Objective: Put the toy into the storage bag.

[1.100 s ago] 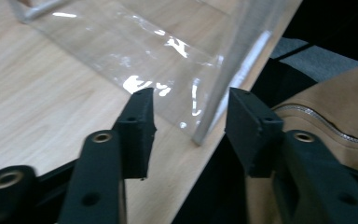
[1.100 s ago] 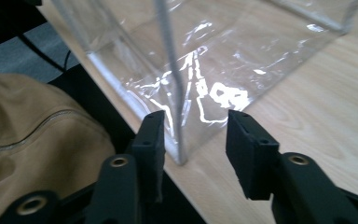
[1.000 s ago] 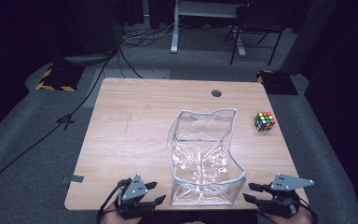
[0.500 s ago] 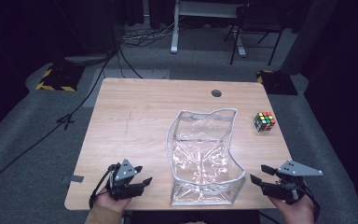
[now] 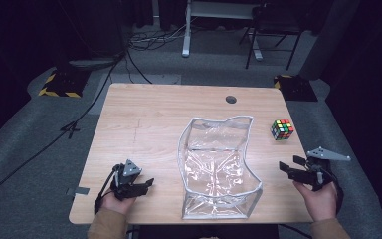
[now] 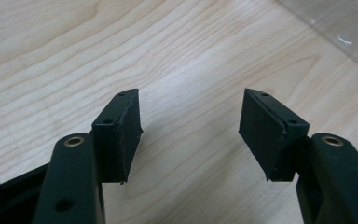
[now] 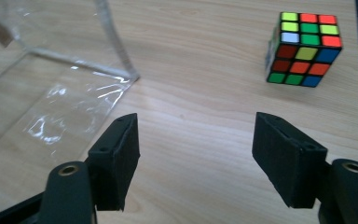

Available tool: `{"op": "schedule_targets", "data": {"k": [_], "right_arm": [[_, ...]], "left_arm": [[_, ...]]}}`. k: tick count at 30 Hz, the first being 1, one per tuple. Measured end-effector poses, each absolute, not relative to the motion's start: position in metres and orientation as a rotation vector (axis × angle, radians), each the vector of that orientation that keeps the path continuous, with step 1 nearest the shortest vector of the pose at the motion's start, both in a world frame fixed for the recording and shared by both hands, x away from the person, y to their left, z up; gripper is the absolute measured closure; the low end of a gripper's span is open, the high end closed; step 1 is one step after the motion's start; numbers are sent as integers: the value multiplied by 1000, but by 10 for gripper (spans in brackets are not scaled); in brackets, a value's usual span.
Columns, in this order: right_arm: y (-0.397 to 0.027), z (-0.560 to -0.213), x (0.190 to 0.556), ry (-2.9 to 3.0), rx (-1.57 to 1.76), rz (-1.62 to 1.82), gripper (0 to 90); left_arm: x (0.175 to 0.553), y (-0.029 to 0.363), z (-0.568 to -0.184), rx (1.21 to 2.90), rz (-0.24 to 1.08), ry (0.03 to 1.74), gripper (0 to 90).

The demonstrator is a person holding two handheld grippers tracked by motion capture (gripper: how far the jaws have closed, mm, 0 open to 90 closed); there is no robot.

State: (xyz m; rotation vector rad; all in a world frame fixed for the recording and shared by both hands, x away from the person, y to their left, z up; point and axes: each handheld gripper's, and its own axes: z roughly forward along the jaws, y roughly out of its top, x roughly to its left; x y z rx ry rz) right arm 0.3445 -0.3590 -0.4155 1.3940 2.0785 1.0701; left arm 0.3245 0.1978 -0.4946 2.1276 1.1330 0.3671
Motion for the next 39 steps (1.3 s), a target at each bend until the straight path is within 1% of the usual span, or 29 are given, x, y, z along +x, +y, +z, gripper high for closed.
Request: {"op": "schedule_targets", "data": {"k": [1, 2, 7, 10, 13, 16, 18, 19, 20, 22, 27, 29, 31, 32, 35, 37, 38, 39], "right_arm": [[-364, -415, 353, 2054, 1414, 1076, 311], [-364, -415, 353, 2054, 1414, 1076, 311], [-371, -413, 377, 2015, 1449, 1020, 271], [-373, -413, 387, 2007, 1460, 985, 247], [-377, -413, 407, 1991, 1484, 918, 222], [-379, -413, 416, 1984, 1492, 898, 217], [-382, -413, 426, 1974, 1498, 881, 215], [-382, -415, 438, 1978, 1509, 856, 214], [-382, -415, 438, 1978, 1509, 856, 214], [-382, -417, 451, 1982, 1521, 826, 212], [-383, -425, 484, 1979, 1552, 800, 213], [-383, -426, 487, 1974, 1546, 814, 217], [-383, -432, 501, 1981, 1574, 795, 217], [-383, -432, 501, 1981, 1574, 795, 217], [-384, -444, 518, 2000, 1572, 774, 218], [-384, -446, 520, 2009, 1564, 772, 222], [-383, -450, 524, 2015, 1564, 758, 231], [-383, -456, 527, 2038, 1560, 728, 303]], "left_arm": [[326, 200, -497, 2124, 363, 1147, 386], [326, 200, -497, 2124, 363, 1147, 383], [327, 204, -501, 2133, 433, 1126, 357], [327, 207, -502, 2115, 430, 1138, 336], [327, 207, -502, 2115, 432, 1139, 328], [327, 207, -502, 2115, 432, 1139, 327], [327, 207, -502, 2115, 433, 1139, 327], [327, 207, -502, 2115, 432, 1139, 327], [327, 207, -502, 2116, 433, 1139, 327], [327, 207, -502, 2117, 433, 1142, 327], [327, 206, -502, 2117, 437, 1144, 327], [326, 206, -502, 2117, 439, 1146, 327], [326, 206, -502, 2116, 439, 1147, 325], [326, 206, -502, 2116, 438, 1147, 325], [326, 206, -502, 2112, 442, 1153, 319], [326, 206, -502, 2115, 441, 1155, 319], [326, 206, -502, 2111, 443, 1155, 319], [326, 206, -502, 2117, 444, 1154, 319]]}}
